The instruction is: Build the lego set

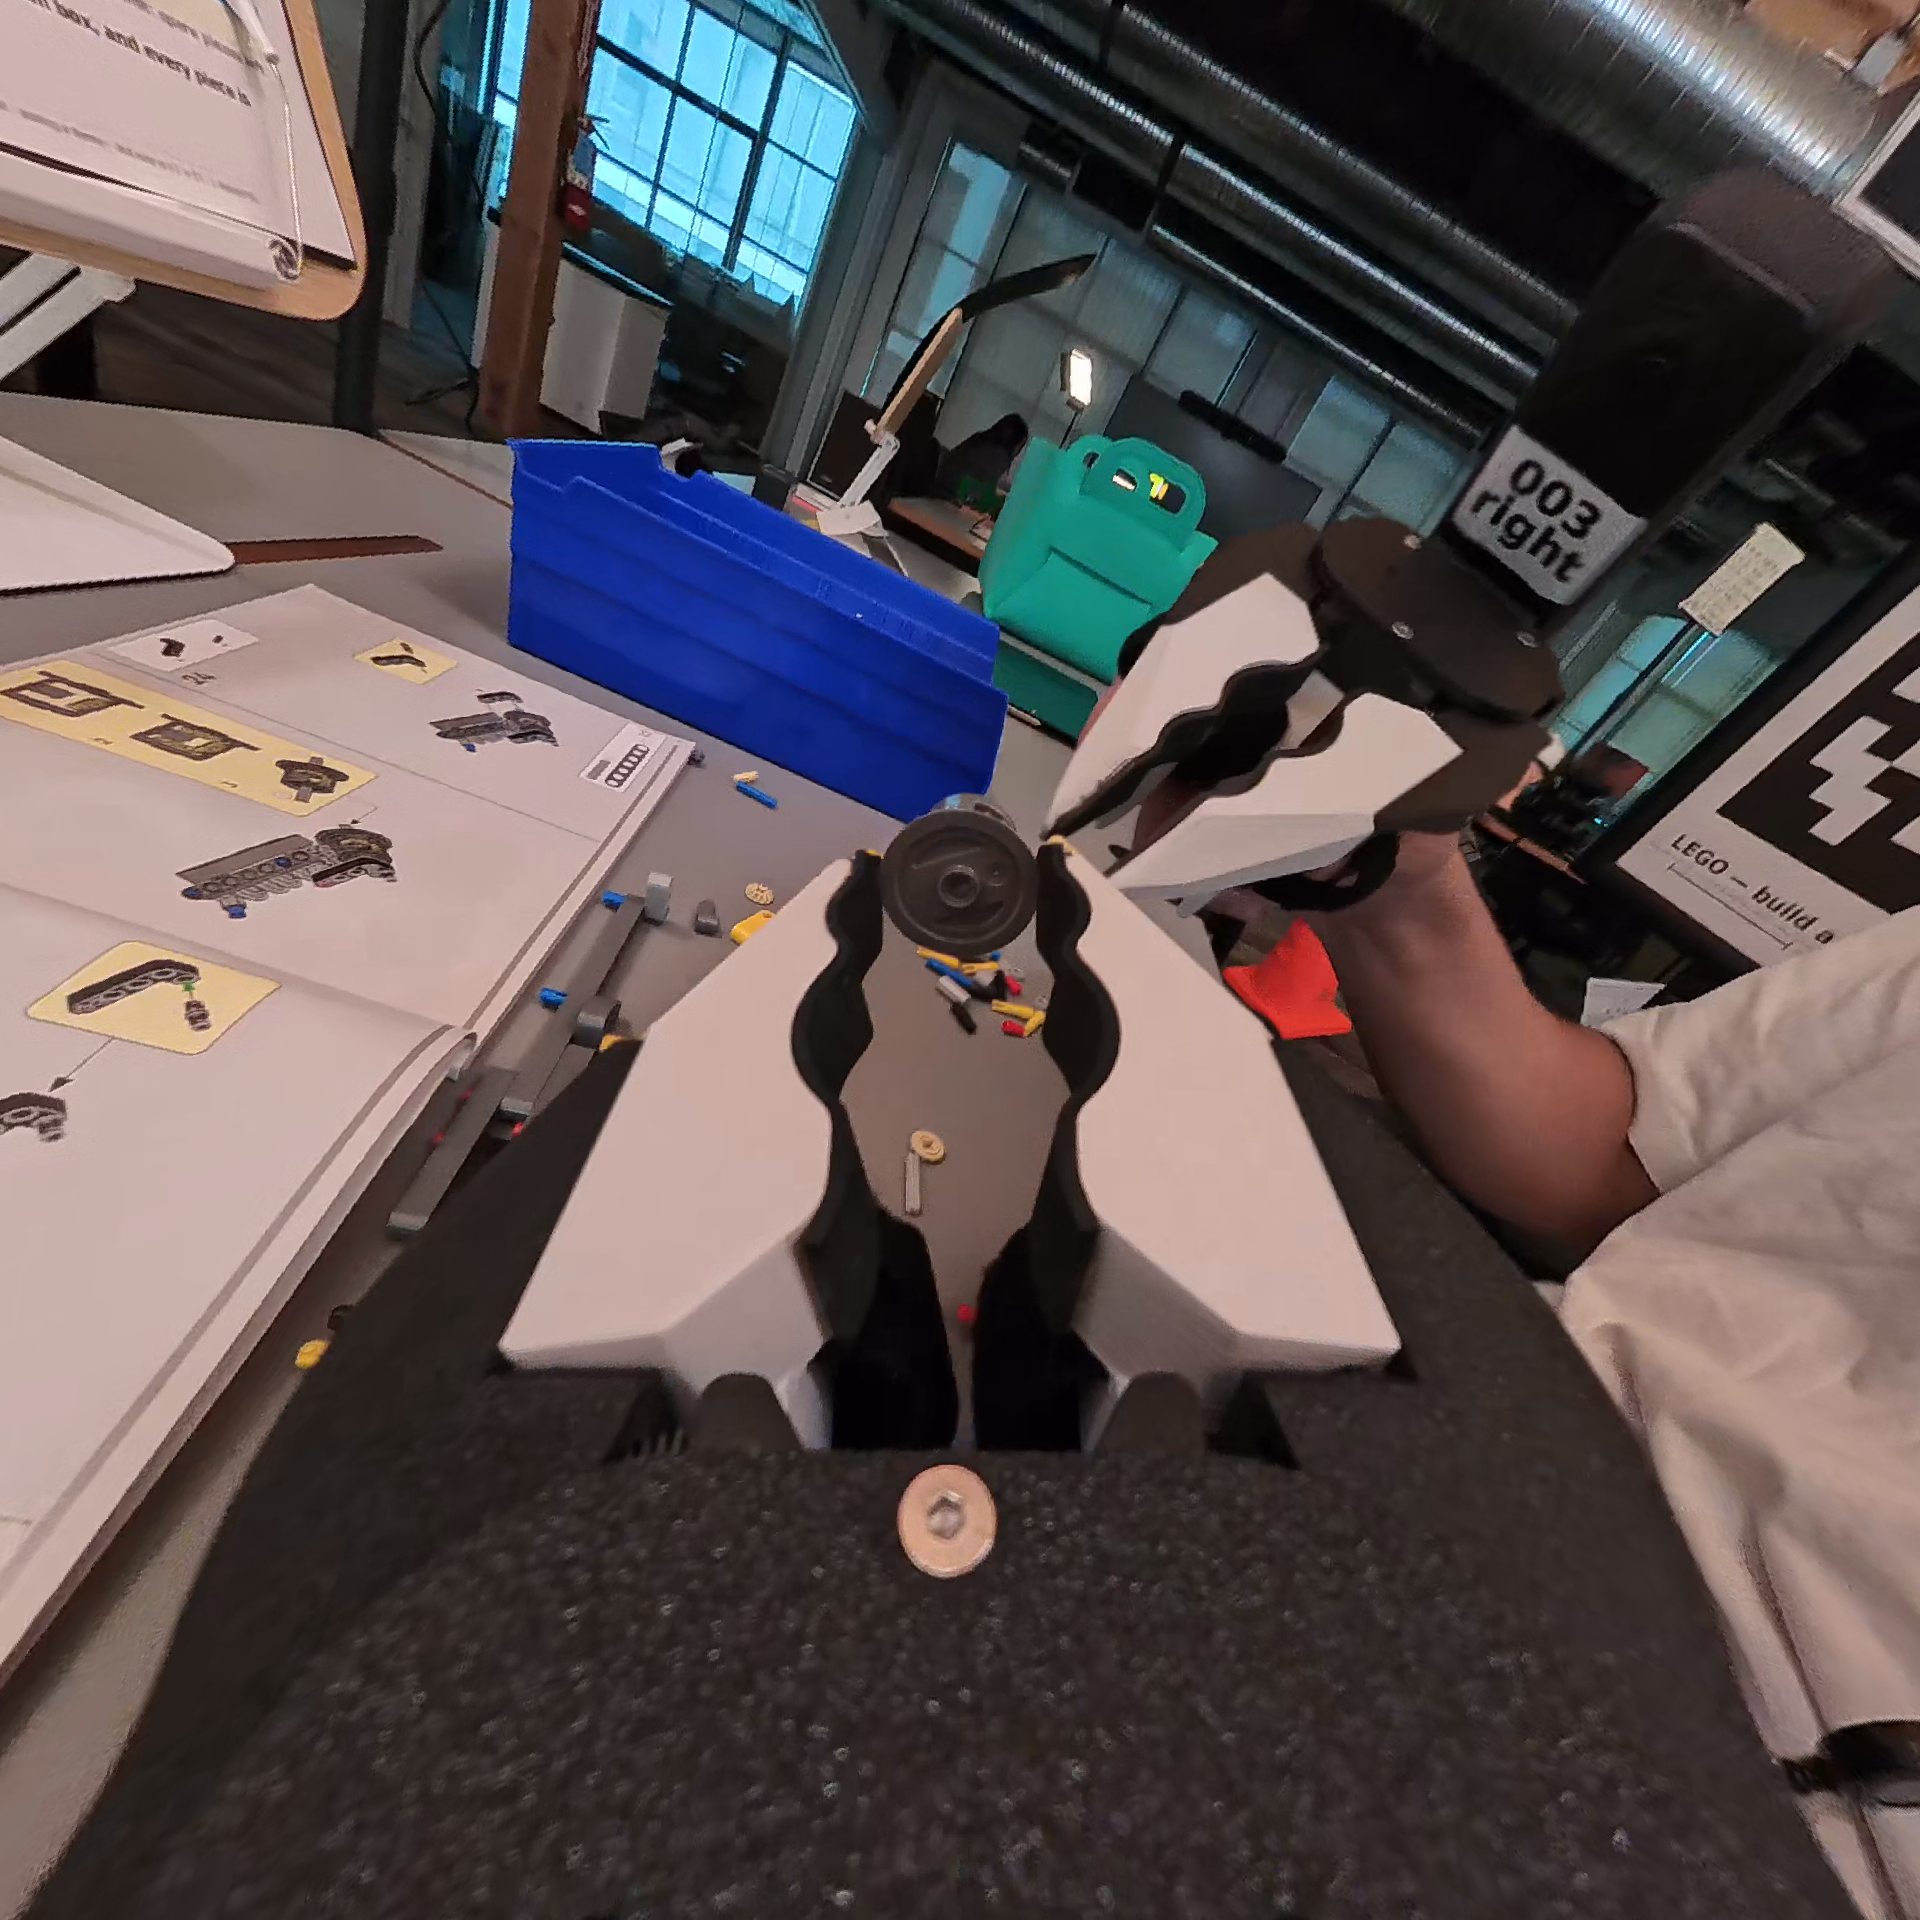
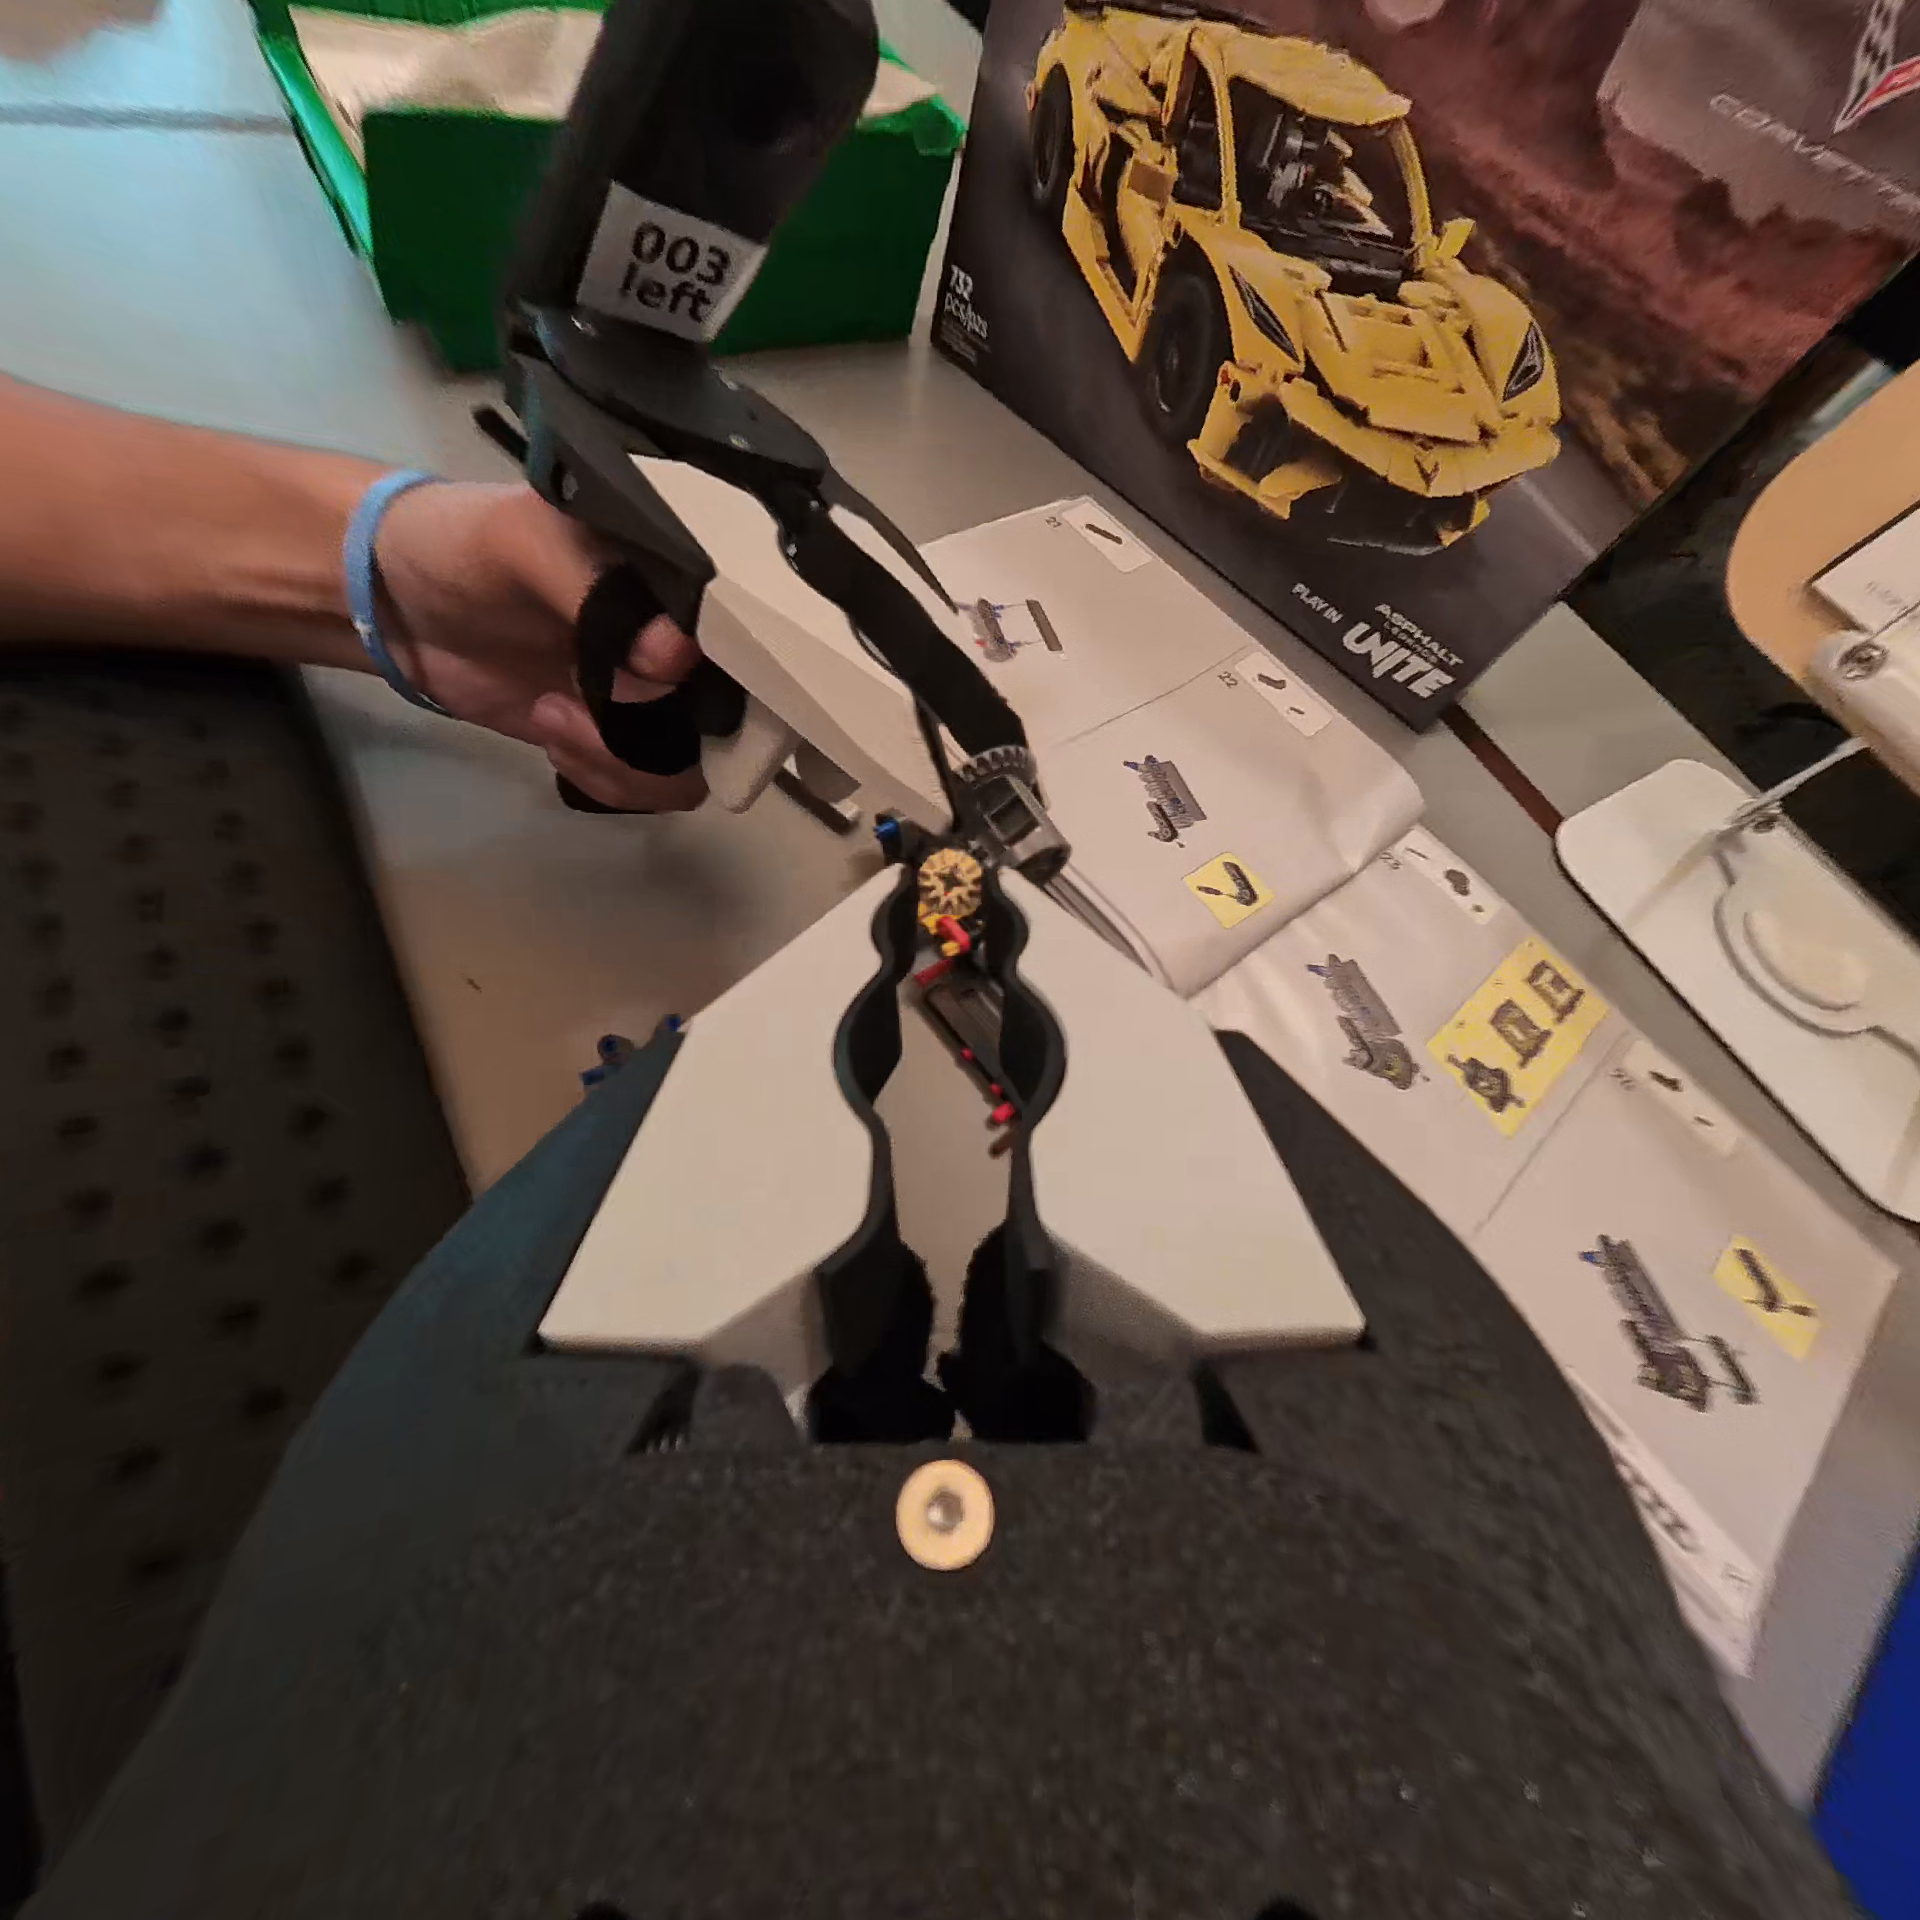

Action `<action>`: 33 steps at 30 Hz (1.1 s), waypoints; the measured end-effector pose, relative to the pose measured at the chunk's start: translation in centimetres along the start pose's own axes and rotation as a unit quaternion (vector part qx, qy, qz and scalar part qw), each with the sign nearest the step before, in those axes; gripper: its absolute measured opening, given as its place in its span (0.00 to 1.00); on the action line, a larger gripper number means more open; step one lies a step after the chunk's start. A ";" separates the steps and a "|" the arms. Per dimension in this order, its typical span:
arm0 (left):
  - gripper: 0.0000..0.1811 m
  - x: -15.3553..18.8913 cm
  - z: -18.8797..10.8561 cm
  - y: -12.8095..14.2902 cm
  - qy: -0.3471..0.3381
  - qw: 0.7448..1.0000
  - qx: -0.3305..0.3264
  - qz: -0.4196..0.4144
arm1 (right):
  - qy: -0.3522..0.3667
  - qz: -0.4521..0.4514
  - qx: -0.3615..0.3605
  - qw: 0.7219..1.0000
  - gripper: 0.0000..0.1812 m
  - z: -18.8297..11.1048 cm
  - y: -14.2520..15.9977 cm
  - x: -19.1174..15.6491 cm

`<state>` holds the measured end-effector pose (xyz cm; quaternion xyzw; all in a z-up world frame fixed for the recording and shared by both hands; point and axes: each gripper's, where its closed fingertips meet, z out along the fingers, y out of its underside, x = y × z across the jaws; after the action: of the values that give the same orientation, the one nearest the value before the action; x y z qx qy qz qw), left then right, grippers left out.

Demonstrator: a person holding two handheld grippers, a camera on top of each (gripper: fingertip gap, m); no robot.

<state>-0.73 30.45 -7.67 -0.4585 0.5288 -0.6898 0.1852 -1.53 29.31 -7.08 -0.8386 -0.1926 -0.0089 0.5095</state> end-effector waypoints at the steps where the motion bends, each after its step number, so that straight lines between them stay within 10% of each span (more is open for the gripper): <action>1: 0.16 0.0 0.0 0.0 -0.001 1.000 -0.001 0.002 | 0.008 -0.012 -0.016 1.000 0.06 0.2 0.0 0.1; 19: 0.16 2.6 -0.3 -0.7 0.008 0.983 0.028 0.179 | -0.024 0.101 -0.004 0.995 0.06 -0.8 2.4 -0.2; 27: 0.16 2.3 0.9 2.5 0.009 0.983 -0.067 0.171 | -0.104 0.125 -0.191 0.968 0.06 -1.8 15.0 -3.2; 33: 0.16 1.8 1.3 4.4 0.006 0.981 -0.111 0.162 | -0.113 0.107 -0.217 0.964 0.07 -1.5 16.5 -3.8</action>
<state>-1.53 26.76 -10.82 -0.3799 0.6703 -0.5907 0.2395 0.72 20.14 -21.26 -0.9403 -0.1519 0.0992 0.2878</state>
